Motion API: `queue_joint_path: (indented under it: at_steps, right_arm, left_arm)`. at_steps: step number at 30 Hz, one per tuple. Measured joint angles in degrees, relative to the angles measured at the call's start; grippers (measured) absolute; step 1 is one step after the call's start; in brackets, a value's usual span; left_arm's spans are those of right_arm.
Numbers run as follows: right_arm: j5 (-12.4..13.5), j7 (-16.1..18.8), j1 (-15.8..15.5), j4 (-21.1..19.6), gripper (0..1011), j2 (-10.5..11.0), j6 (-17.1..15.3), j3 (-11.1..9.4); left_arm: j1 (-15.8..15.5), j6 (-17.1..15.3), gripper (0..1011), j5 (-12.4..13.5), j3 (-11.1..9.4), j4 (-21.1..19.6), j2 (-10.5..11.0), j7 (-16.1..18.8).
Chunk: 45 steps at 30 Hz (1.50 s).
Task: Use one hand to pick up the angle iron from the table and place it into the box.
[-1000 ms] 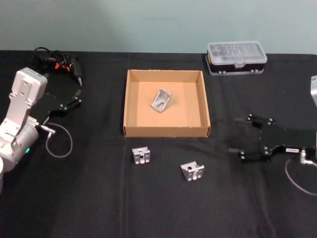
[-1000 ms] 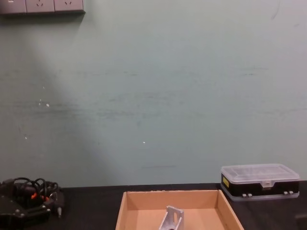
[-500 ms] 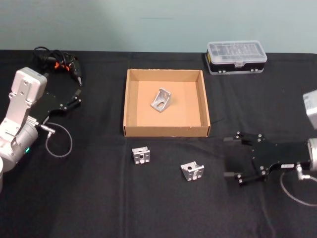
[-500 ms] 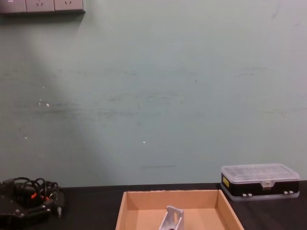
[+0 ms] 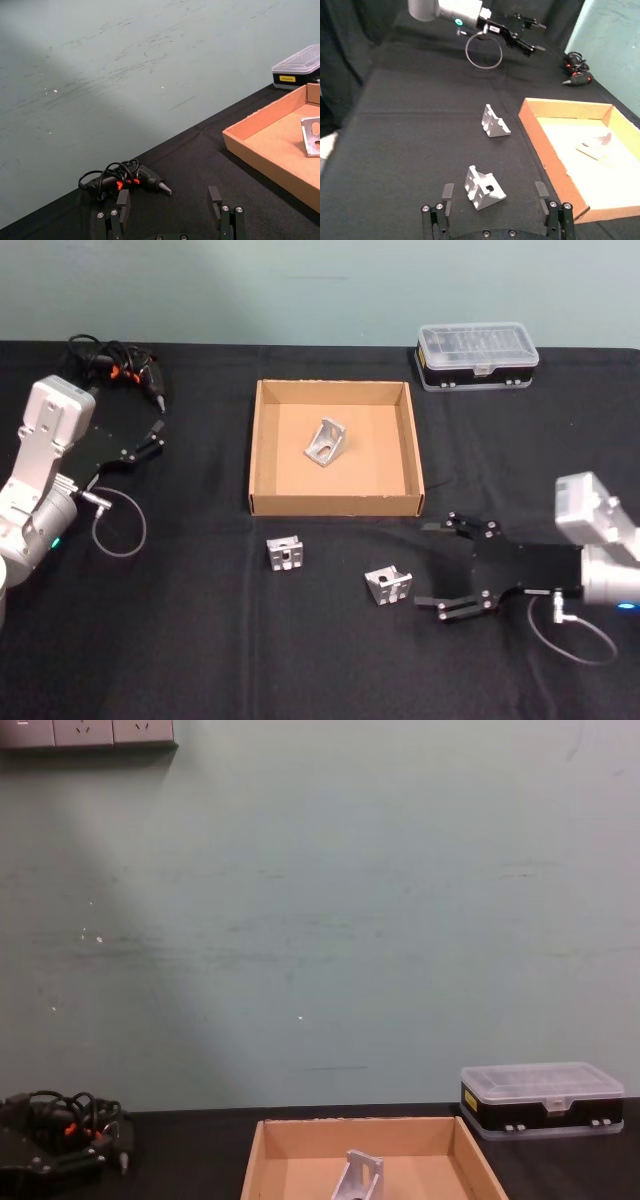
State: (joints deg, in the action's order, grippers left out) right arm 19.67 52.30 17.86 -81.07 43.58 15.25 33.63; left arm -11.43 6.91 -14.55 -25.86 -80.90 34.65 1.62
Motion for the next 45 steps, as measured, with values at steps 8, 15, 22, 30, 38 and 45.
queue_joint_path:
  at_steps: [8, 15, 22, 30, 38, 45]
  right_arm:
    - [-3.01, -2.67, 0.17, -1.18, 1003, -1.60, -1.95, 1.26]
    - [-2.10, -1.12, 1.75, -0.83, 1003, -2.28, -6.05, 2.41]
    - [-1.69, -0.42, 3.08, -0.36, 1003, -2.56, -9.91, 3.68]
    - [-0.92, -0.03, 4.07, -0.14, 1003, -2.62, -12.25, 4.83]
    - [0.20, 0.42, 4.90, 0.77, 1003, -3.18, -13.02, 5.37]
    - [0.64, 1.03, 5.24, 1.03, 1003, -3.27, -13.51, 5.70]
  left_arm:
    - [0.00, 0.00, 1011, 0.00, 0.00, 0.00, 0.00, 0.00]
    - [0.00, 0.00, 1011, 0.00, 0.00, 0.00, 0.00, 0.00]
    - [0.00, 0.00, 1011, 0.00, 0.00, 0.00, 0.00, 0.00]
    - [0.00, 0.00, 1011, 0.00, 0.00, 0.00, 0.00, 0.00]
    - [0.00, 0.00, 1011, 0.00, 0.00, 0.00, 0.00, 0.00]
    - [0.00, 0.00, 1011, 0.00, 0.00, 0.00, 0.00, 0.00]
